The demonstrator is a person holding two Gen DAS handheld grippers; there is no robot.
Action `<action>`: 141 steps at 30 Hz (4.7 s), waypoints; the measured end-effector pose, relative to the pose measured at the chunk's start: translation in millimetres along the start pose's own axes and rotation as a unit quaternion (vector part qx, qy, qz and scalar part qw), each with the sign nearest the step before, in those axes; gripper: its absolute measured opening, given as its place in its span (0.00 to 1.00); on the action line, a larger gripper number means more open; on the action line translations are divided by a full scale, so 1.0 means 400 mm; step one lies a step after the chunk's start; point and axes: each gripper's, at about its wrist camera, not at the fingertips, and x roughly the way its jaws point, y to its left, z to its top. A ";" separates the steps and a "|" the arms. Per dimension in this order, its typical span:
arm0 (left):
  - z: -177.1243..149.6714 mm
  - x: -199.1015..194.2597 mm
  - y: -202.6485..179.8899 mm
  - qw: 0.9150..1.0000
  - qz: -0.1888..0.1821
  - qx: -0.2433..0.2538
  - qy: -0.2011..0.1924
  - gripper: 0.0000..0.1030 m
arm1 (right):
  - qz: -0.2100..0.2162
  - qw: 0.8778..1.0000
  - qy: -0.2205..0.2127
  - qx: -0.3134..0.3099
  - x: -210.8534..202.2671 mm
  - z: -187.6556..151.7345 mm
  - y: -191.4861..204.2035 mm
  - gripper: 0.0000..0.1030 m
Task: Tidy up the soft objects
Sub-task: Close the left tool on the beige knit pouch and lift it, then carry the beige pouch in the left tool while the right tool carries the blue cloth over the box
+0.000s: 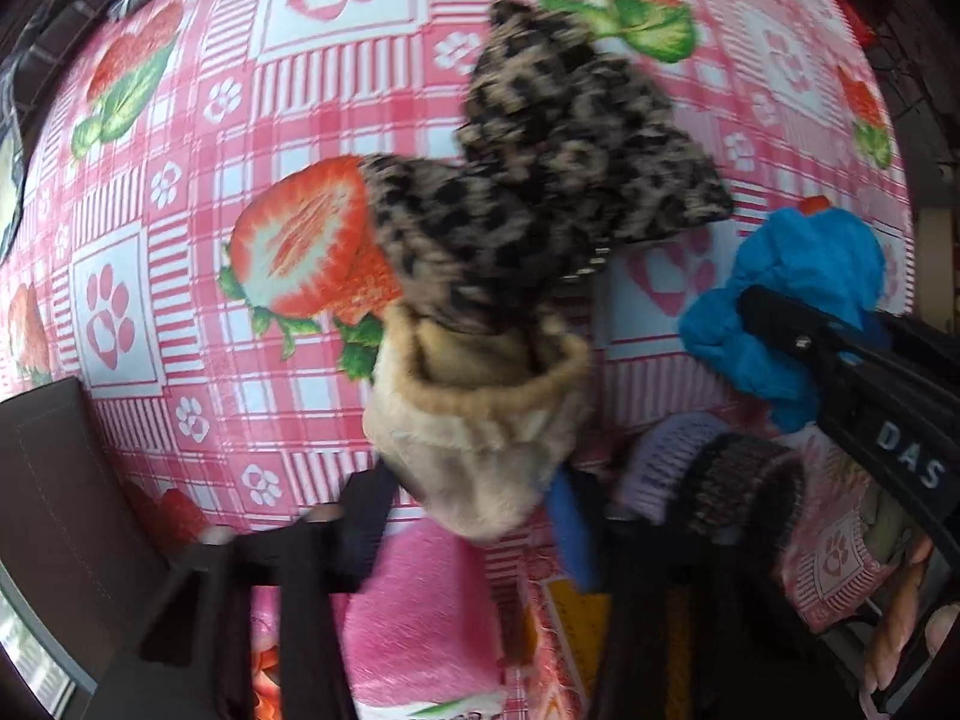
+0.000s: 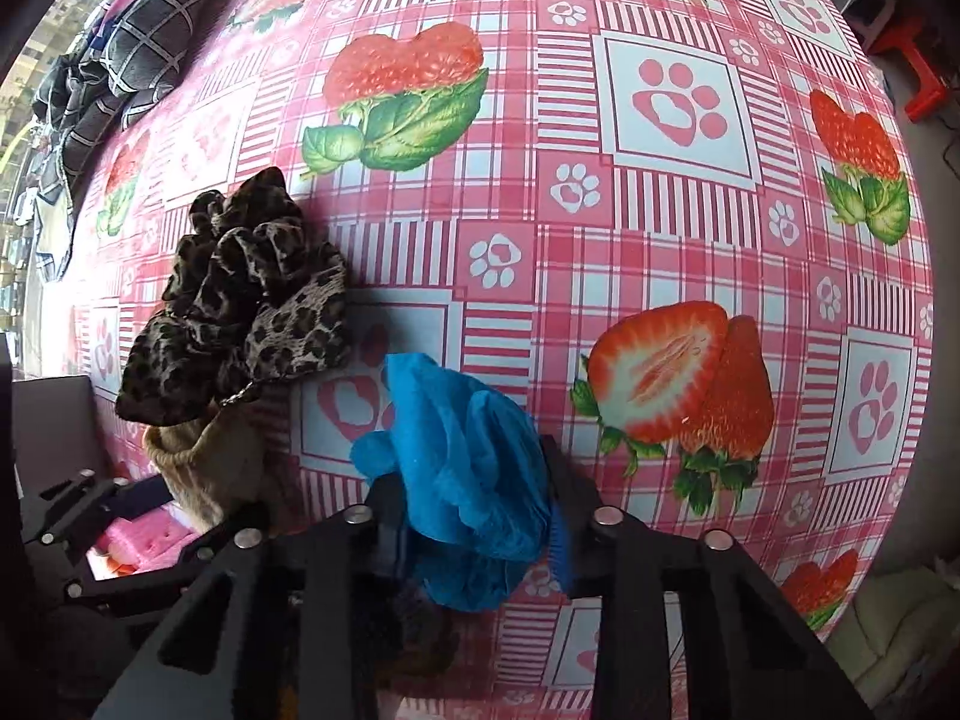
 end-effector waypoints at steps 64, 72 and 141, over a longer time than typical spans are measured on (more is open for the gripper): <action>-0.423 -0.421 0.255 0.975 0.016 -0.038 -0.219 0.20 | -0.047 0.979 -0.128 -0.153 -0.476 -0.334 0.317 0.31; -0.504 -0.418 0.365 0.971 0.018 -0.084 -0.223 0.20 | -0.036 0.971 -0.106 -0.211 -0.442 -0.405 0.457 0.31; -0.666 -0.272 0.669 0.961 -0.005 -0.211 -0.177 0.20 | -0.148 0.882 0.021 -0.446 -0.173 -0.644 0.809 0.31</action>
